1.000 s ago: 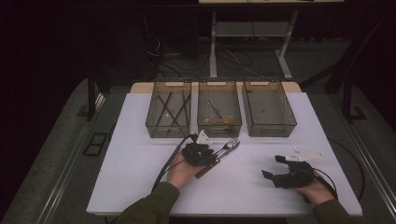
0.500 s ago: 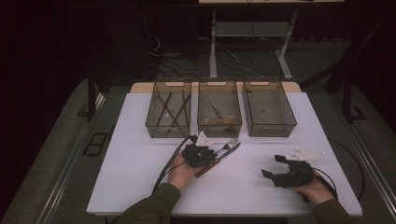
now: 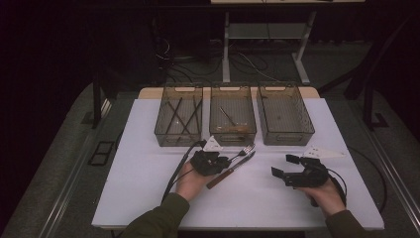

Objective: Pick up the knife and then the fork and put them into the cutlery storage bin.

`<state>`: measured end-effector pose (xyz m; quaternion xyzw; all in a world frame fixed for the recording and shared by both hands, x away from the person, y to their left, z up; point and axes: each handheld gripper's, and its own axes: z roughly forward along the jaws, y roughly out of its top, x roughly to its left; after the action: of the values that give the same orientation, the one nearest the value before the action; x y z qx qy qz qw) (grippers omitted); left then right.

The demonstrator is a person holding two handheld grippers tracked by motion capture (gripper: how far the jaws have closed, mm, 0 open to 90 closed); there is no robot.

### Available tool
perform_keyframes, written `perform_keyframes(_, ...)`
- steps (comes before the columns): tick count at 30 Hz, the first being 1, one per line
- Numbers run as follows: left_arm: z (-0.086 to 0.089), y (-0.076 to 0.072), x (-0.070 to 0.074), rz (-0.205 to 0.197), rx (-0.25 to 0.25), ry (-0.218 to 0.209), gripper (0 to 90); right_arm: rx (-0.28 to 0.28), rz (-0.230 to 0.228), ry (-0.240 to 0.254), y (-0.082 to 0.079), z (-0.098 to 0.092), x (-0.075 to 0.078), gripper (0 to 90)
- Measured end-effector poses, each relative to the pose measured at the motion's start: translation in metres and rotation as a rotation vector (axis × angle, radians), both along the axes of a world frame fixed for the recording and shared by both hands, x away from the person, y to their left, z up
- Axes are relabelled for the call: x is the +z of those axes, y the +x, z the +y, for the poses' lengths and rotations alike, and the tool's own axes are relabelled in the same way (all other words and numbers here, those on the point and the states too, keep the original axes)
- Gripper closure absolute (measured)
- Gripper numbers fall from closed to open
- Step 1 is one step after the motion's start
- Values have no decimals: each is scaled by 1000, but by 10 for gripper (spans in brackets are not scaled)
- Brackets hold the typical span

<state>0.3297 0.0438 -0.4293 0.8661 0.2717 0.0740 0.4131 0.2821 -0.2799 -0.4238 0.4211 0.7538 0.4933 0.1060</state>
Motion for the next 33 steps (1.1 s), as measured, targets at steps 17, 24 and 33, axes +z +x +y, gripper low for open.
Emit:
perform_keyframes(17, -17, -30, 19, -82, -42, -69, 778, 29, 116, 210, 47, 29, -5, 528)
perform_keyframes(24, -15, -28, 18, -86, -38, -74, 777, 78, 127, 243, 49, 40, -4, 675)
perform_keyframes(33, -17, -26, 15, -69, -43, -110, 775, 104, 72, 261, 49, 43, 17, 832)
